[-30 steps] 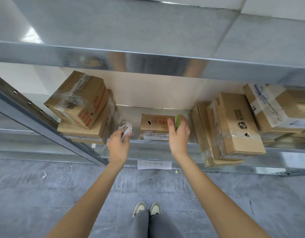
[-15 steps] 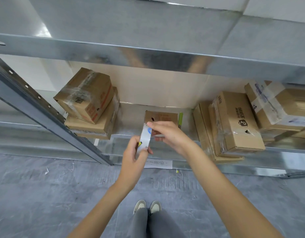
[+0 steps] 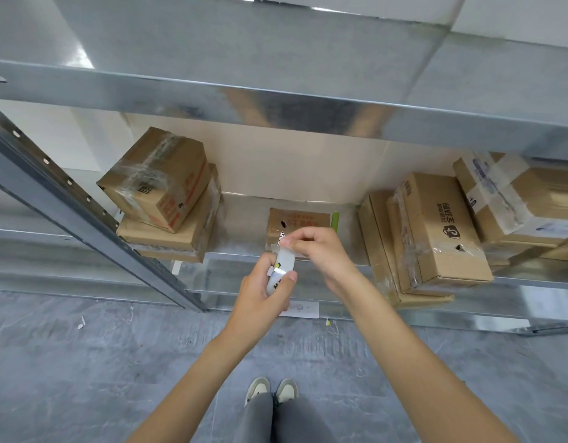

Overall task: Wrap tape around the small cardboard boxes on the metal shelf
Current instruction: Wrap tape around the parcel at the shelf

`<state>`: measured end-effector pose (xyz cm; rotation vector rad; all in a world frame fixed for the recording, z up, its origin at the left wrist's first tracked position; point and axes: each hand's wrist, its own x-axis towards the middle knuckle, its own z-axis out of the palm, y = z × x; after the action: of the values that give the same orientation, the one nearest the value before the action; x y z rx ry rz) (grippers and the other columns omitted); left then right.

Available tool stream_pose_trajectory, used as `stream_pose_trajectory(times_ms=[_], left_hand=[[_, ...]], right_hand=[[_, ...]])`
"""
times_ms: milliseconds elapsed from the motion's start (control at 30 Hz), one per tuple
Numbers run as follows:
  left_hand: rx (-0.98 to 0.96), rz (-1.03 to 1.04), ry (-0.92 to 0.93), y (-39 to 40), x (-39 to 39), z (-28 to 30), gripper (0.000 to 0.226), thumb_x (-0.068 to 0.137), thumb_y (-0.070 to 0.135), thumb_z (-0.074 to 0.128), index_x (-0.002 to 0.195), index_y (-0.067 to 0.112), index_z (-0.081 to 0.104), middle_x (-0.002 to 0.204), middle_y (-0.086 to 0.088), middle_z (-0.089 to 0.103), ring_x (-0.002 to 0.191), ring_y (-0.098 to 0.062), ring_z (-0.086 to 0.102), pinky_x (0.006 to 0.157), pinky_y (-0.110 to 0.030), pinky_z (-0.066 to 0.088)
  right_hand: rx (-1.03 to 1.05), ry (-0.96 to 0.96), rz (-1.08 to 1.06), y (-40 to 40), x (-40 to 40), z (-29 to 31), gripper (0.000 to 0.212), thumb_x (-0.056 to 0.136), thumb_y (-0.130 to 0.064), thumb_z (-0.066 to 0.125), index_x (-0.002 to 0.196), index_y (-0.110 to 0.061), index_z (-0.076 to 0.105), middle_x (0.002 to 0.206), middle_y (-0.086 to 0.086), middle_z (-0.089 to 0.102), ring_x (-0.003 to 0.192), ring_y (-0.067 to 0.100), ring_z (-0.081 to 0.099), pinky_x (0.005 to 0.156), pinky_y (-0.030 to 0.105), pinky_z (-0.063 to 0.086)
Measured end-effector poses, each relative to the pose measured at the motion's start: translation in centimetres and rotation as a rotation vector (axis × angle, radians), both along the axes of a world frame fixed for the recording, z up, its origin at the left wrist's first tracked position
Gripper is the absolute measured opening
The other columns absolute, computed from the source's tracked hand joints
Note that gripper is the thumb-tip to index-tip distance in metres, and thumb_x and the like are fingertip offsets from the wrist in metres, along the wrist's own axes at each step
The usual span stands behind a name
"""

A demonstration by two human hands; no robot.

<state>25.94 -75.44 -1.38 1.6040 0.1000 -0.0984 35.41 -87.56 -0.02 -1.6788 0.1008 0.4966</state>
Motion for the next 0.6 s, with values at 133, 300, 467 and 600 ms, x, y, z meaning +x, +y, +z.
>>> stream_pose_trajectory(times_ms=[133, 300, 467, 600], left_hand=[[-0.011, 0.034, -0.015, -0.1, 1.8, 1.6, 0.019, 0.091, 0.034, 0.052, 0.09, 0.016, 0.046, 0.05, 0.009, 0.036, 0.043, -0.01, 0.032, 0.047, -0.022, 0.037], [0.017, 0.045, 0.089, 0.0, 3.6, 1.4, 0.019, 0.101, 0.027, 0.053, 0.091, 0.012, 0.047, 0.046, 0.008, 0.036, 0.038, -0.008, 0.032, 0.049, -0.029, 0.045], [0.038, -0.033, 0.225, 0.1, 3.6, -0.5, 0.037, 0.097, 0.043, 0.054, 0.104, 0.006, 0.055, 0.046, -0.007, 0.045, 0.039, -0.017, 0.042, 0.074, -0.045, 0.056], [0.082, -0.095, 0.12, 0.3, 1.8, -1.2, 0.048, 0.091, 0.054, 0.048, 0.075, 0.008, 0.052, 0.045, -0.003, 0.057, 0.053, -0.024, 0.061, 0.073, -0.034, 0.05]], right_hand=[[-0.002, -0.117, -0.056, 0.5, 0.7, 1.3, 0.006, 0.084, -0.003, 0.069, 0.086, 0.002, 0.071, 0.077, 0.002, 0.068, 0.072, 0.006, 0.06, 0.066, 0.01, 0.046], [0.008, -0.249, -0.159, -0.5, 3.3, 3.9, 0.01, 0.083, -0.006, 0.071, 0.075, -0.013, 0.07, 0.069, -0.007, 0.067, 0.063, -0.002, 0.058, 0.064, 0.008, 0.044], [-0.048, -0.284, -0.14, -0.5, 4.3, 3.5, 0.014, 0.082, -0.008, 0.072, 0.072, -0.017, 0.07, 0.07, -0.009, 0.067, 0.062, -0.007, 0.057, 0.063, 0.005, 0.043], [-0.048, -0.206, -0.177, -1.1, 5.5, 2.6, 0.002, 0.084, -0.006, 0.07, 0.083, -0.007, 0.071, 0.076, -0.004, 0.067, 0.074, 0.003, 0.061, 0.067, 0.005, 0.045]])
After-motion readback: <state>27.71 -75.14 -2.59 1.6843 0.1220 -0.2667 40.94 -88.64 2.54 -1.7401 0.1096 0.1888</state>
